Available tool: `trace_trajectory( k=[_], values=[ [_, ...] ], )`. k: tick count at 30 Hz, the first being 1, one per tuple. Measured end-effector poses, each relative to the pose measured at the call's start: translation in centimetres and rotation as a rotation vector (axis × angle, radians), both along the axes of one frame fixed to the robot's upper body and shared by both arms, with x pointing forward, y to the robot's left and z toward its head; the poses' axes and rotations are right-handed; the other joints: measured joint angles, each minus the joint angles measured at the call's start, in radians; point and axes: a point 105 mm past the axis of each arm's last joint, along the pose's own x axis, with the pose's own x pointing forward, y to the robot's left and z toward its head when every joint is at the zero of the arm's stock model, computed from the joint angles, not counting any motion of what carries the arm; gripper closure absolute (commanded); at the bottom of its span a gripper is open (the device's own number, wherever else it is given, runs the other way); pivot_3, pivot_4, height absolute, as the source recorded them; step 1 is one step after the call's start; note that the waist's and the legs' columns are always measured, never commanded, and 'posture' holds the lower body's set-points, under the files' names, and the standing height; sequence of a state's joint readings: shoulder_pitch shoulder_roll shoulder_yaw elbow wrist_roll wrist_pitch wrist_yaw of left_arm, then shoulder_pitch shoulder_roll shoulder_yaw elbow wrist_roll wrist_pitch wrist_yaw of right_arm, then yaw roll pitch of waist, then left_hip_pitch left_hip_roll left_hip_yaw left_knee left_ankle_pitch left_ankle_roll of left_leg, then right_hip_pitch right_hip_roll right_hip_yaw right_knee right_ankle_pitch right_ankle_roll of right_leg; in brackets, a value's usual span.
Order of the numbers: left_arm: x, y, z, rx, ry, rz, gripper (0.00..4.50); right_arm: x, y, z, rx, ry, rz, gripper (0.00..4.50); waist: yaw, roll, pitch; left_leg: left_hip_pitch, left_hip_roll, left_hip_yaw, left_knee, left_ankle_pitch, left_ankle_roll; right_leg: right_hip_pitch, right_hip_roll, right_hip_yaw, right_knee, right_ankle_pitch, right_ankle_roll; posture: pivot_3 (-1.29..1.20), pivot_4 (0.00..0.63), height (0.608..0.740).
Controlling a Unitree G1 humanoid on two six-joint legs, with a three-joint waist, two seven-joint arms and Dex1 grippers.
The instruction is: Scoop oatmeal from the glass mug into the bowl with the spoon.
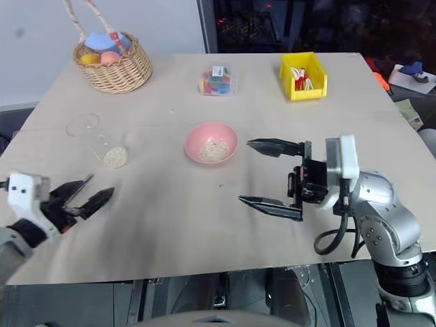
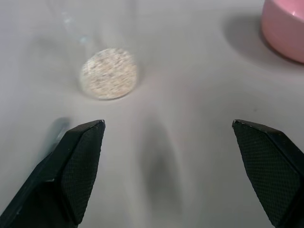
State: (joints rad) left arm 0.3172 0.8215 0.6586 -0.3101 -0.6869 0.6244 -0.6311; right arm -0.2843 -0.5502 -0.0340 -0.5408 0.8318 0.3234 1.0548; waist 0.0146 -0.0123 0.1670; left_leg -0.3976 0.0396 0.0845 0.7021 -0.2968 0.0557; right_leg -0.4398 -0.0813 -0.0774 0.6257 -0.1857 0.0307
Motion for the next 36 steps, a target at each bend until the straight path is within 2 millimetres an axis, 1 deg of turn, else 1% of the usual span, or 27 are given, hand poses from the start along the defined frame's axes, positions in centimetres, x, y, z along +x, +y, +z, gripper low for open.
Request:
trace_trajectory(
  k=[2,3,4,5,9,11,13,14,17,19,20,21,23,27,30,31,33,34,36],
  values=[
    [0.0,1.6,0.5,0.027,0.036,-0.011,0.01,-0.1,0.1,0.2,0.005,-0.001,0.004,0.00,0.001,0.000,0.000,0.000,-0.001,0.001,0.000,0.000,0.000,0.000,-0.001,0.000,0.000,0.000,0.001,0.00,0.150,0.740],
    [0.0,2.6,0.6,0.053,0.078,-0.014,0.01,0.0,0.3,0.2,0.010,0.001,0.007,0.00,0.000,-0.001,0.000,0.000,0.000,0.001,0.000,0.000,0.000,0.000,-0.001,-0.001,0.000,0.000,0.001,0.00,0.150,0.740],
    [0.1,4.7,1.1,0.094,0.122,0.010,0.01,0.0,0.4,0.3,0.009,0.002,0.010,0.00,0.000,0.000,0.001,0.000,0.000,0.001,-0.001,0.000,0.000,-0.001,0.000,-0.001,0.000,-0.001,0.001,0.00,0.150,0.740],
    [0.3,5.5,1.4,0.113,0.135,0.017,0.01,0.0,0.5,0.3,0.008,0.004,0.011,0.00,-0.001,0.001,0.001,0.000,0.000,0.002,-0.001,0.000,0.000,-0.001,-0.001,-0.001,0.000,-0.001,0.001,0.00,0.150,0.740],
    [1.1,7.9,1.3,0.141,0.219,0.014,0.01,0.1,0.7,0.2,0.004,0.005,0.001,0.00,0.001,0.001,0.002,-0.001,0.000,0.002,-0.001,0.000,0.000,-0.003,-0.001,-0.001,0.001,0.000,0.001,0.00,0.150,0.740],
    [1.8,8.9,0.5,0.148,0.305,-0.003,0.01,0.3,0.7,-0.1,-0.008,0.010,-0.020,0.00,0.000,0.001,0.002,-0.002,-0.001,0.004,-0.001,0.000,-0.001,-0.003,-0.001,-0.001,0.001,0.001,-0.001,0.00,0.150,0.740],
    [2.0,9.0,-0.6,0.145,0.369,-0.034,0.01,0.4,0.5,-0.4,-0.015,0.013,-0.040,0.00,-0.001,0.001,0.001,-0.002,-0.002,0.008,-0.001,0.000,-0.001,-0.004,-0.001,0.001,0.001,0.002,-0.002,0.00,0.150,0.740],
    [2.0,9.0,-1.6,0.148,0.422,-0.060,0.50,0.4,0.4,-0.8,-0.018,0.022,-0.054,0.00,-0.001,0.001,0.001,-0.003,-0.002,0.012,-0.001,0.000,-0.001,-0.005,0.000,0.001,0.000,0.002,-0.002,0.00,0.150,0.740],
    [2.1,9.5,-2.0,0.186,0.464,-0.078,1.76,0.4,0.2,-1.5,-0.032,0.041,-0.085,0.00,-0.002,0.002,0.001,-0.003,-0.002,0.015,-0.001,0.000,-0.001,-0.006,0.000,0.003,0.001,0.002,-0.001,0.00,0.150,0.740],
    [1.9,9.8,-2.2,0.208,0.486,-0.088,2.67,0.1,0.1,-1.8,-0.039,0.046,-0.093,0.00,-0.002,0.002,0.000,-0.002,-0.002,0.016,-0.002,0.000,-0.001,-0.006,0.000,0.004,0.002,0.002,-0.001,0.00,0.150,0.740],
    [1.9,9.9,-2.3,0.210,0.490,-0.089,2.96,0.0,0.1,-1.8,-0.040,0.047,-0.096,0.00,-0.003,0.003,0.000,-0.001,-0.001,0.017,-0.002,0.000,-0.001,-0.006,0.000,0.005,0.002,0.001,-0.001,0.00,0.150,0.740],
    [1.8,9.8,-2.5,0.214,0.497,-0.096,3.62,0.0,0.0,-1.9,-0.040,0.050,-0.105,0.00,-0.003,0.003,0.000,-0.001,-0.001,0.018,-0.002,0.000,-0.001,-0.006,0.000,0.007,0.002,0.000,0.001,0.00,0.150,0.740],
    [1.8,9.7,-2.6,0.209,0.498,-0.105,4.45,0.0,0.0,-2.1,-0.040,0.057,-0.111,0.00,-0.003,0.004,0.000,0.000,0.000,0.018,-0.002,0.000,0.000,-0.006,-0.001,0.009,0.002,0.000,0.001,0.00,0.150,0.740],
    [1.5,9.5,-2.8,0.188,0.492,-0.109,4.45,0.0,-0.1,-2.1,-0.043,0.054,-0.114,0.00,-0.003,0.004,-0.001,0.001,0.000,0.016,-0.001,-0.001,0.001,-0.006,-0.001,0.011,0.002,0.000,0.001,0.00,0.150,0.740],
    [1.1,8.7,-2.6,0.154,0.435,-0.135,4.45,0.2,-0.1,-2.2,-0.046,0.058,-0.117,0.00,-0.005,0.005,-0.001,0.001,0.001,0.017,-0.001,-0.001,0.001,-0.008,-0.001,0.013,0.003,0.002,-0.002,0.00,0.150,0.740],
    [0.8,8.2,-2.6,0.143,0.411,-0.152,4.45,0.4,-0.1,-2.2,-0.048,0.060,-0.120,0.00,-0.005,0.004,-0.001,0.001,0.001,0.017,-0.001,-0.001,0.001,-0.008,-0.001,0.013,0.003,0.002,-0.002,0.00,0.150,0.740],
    [-0.2,6.6,-2.9,0.100,0.363,-0.211,4.45,0.7,0.0,-2.2,-0.060,0.056,-0.135,0.00,-0.008,0.004,-0.001,-0.001,0.001,0.017,-0.001,-0.001,0.002,-0.009,-0.002,0.012,0.002,0.002,-0.002,0.00,0.150,0.740],
    [-1.0,5.8,-2.8,0.084,0.343,-0.238,4.45,0.9,0.0,-2.3,-0.073,0.060,-0.147,0.00,-0.011,0.001,0.000,-0.002,0.001,0.017,-0.001,-0.002,0.002,-0.009,-0.001,0.012,0.001,0.002,-0.002,0.00,0.150,0.740],
    [-2.6,3.8,-1.8,0.059,0.266,-0.305,4.45,1.5,-0.2,-3.1,-0.138,0.089,-0.198,0.00,-0.015,-0.002,-0.001,-0.002,0.001,0.016,-0.001,-0.002,0.002,-0.009,-0.002,0.011,0.001,0.002,-0.002,0.00,0.150,0.740]
  ],
)
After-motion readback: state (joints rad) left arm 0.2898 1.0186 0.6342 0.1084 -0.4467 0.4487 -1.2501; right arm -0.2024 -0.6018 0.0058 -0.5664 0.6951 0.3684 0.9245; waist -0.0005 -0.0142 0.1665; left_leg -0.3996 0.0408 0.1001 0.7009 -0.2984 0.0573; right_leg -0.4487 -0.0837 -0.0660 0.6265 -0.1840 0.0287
